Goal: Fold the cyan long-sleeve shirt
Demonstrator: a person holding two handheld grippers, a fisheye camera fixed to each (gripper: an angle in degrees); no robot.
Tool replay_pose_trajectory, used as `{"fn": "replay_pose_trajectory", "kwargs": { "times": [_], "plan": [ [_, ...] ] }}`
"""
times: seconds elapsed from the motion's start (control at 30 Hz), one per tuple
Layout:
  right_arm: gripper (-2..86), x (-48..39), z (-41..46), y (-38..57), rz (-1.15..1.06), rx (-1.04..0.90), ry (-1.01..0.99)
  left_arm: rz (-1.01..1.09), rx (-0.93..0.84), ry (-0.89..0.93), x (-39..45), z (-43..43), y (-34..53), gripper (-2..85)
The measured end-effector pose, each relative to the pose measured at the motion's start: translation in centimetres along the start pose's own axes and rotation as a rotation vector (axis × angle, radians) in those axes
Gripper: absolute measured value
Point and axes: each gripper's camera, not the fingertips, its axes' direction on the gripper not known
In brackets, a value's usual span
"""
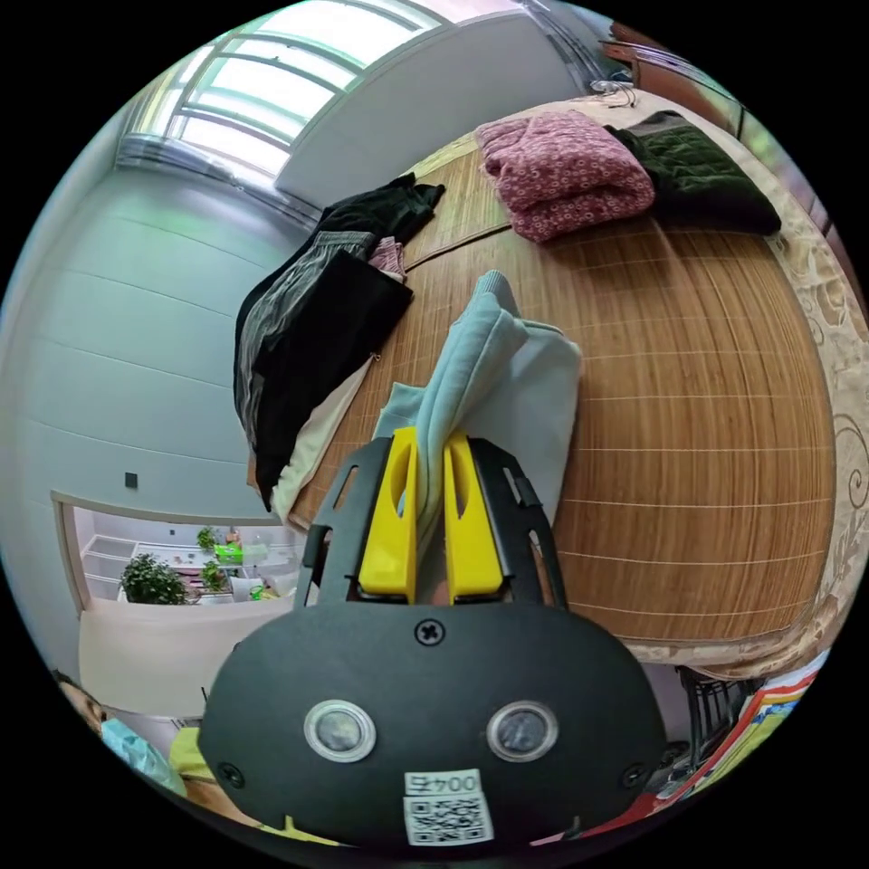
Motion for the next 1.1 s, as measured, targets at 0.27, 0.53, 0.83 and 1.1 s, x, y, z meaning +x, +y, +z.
{"fn": "replay_pose_trajectory", "kwargs": {
  "times": [0.27,0.53,0.83,1.1],
  "plan": [
    [4.4,-6.3,16.3,2.7,0.018,0.012,0.054,-0.249,0.062,0.062,-14.5,-8.8,0.6,1.8],
    [4.3,-10.9,27.9,6.7,-0.028,0.049,0.114,-0.403,0.137,0.156,-23.7,-15.1,0.6,1.9],
    [4.4,-13.5,38.7,10.4,-0.039,0.016,0.173,-0.54,0.175,0.184,-32.6,-20.5,0.4,2.0],
    [6.0,-12.0,45.8,14.5,-0.002,-0.015,0.172,-0.738,0.201,0.301,-39.6,-21.9,2.5,2.0]
  ]
}}
